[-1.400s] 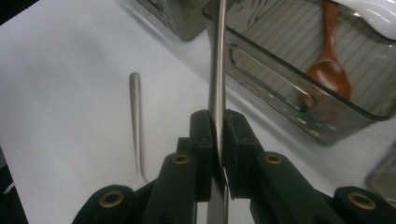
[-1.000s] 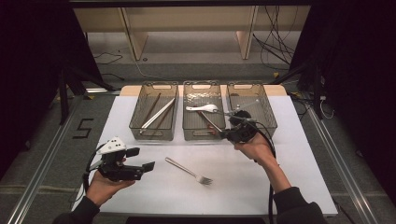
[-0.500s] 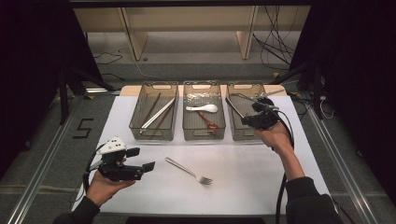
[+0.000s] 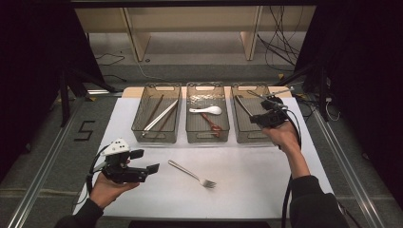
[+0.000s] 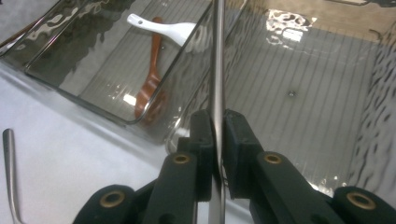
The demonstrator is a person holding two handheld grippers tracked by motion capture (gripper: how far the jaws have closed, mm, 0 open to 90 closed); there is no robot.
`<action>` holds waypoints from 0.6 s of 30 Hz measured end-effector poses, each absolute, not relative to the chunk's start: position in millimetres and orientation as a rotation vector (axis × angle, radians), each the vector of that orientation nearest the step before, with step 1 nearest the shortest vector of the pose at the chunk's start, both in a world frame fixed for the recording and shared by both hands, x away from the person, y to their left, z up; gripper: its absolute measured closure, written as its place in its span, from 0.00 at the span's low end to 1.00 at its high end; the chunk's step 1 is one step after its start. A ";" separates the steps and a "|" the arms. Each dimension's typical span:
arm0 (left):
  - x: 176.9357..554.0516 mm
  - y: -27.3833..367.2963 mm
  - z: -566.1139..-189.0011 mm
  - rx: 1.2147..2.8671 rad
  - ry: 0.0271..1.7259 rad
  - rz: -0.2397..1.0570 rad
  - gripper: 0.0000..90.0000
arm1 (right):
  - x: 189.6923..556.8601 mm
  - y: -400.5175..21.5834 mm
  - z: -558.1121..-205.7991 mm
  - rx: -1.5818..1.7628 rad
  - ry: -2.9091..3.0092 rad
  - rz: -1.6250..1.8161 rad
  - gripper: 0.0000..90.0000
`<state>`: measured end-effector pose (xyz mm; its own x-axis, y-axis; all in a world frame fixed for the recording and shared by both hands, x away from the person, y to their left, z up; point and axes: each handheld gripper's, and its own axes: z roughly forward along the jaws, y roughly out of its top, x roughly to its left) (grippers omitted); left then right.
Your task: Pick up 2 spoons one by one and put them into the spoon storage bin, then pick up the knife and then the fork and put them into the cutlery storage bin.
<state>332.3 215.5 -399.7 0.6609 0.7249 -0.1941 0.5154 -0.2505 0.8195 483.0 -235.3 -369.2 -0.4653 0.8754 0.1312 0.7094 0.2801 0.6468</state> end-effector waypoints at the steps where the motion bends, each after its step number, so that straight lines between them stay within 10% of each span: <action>1: 332.7 215.3 -399.7 1.921 0.972 0.275 0.19 | 483.2 -235.9 -369.0 1.461 2.298 0.957 0.93; 18: 331.0 213.9 -398.8 1.925 0.958 0.275 0.19 | 507.2 -236.4 -363.0 1.498 2.265 0.911 0.93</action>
<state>331.0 213.9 -398.8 0.6700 0.7179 -0.1889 0.5078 -0.2575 0.8221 507.2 -236.4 -363.0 -0.4253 0.8984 0.1098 0.7242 0.2651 0.6366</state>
